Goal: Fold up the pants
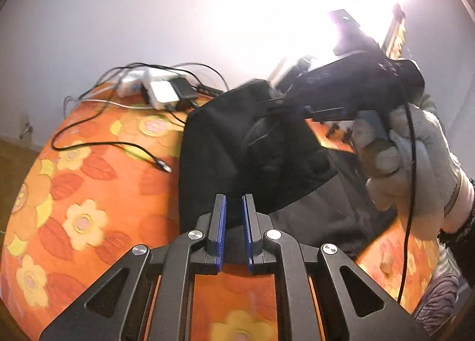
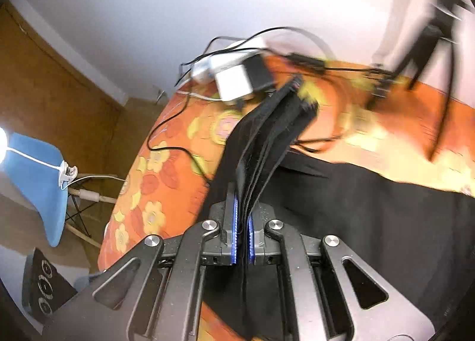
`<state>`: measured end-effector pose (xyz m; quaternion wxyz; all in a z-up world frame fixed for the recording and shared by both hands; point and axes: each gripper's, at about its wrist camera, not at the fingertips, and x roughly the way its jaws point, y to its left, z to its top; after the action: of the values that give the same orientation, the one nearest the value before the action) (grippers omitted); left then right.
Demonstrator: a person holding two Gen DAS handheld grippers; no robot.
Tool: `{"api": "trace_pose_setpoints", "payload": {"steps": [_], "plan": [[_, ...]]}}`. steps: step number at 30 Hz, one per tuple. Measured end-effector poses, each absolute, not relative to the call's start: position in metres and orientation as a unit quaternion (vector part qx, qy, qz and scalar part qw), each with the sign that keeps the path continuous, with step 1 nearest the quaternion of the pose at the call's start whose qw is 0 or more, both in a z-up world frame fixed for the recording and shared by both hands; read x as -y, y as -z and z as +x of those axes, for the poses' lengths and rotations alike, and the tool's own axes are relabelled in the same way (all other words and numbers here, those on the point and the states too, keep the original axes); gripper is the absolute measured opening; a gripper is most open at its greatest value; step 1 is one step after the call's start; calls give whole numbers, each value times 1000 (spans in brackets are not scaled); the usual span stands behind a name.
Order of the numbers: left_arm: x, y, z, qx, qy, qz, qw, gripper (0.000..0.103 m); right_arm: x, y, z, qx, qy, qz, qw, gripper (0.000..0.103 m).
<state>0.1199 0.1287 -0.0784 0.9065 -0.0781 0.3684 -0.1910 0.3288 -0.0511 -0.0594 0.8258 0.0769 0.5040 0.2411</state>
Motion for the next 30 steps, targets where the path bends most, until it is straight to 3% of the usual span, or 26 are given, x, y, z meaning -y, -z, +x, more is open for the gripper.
{"api": "trace_pose_setpoints", "payload": {"steps": [7,13,26,27,30], "plan": [[-75,79,108,-393,204,-29,896,10,162,63,294,-498,-194,115,838,5],[-28,89,109,-414,222,-3,883,10,239,98,263,-504,-142,113,845,5],[41,121,124,-450,260,4,854,10,302,141,236,-503,-156,156,835,7],[47,126,126,-456,260,11,851,10,305,141,238,-506,-168,167,829,12],[58,135,128,-465,261,26,846,10,316,137,240,-503,-195,195,819,51]]}}
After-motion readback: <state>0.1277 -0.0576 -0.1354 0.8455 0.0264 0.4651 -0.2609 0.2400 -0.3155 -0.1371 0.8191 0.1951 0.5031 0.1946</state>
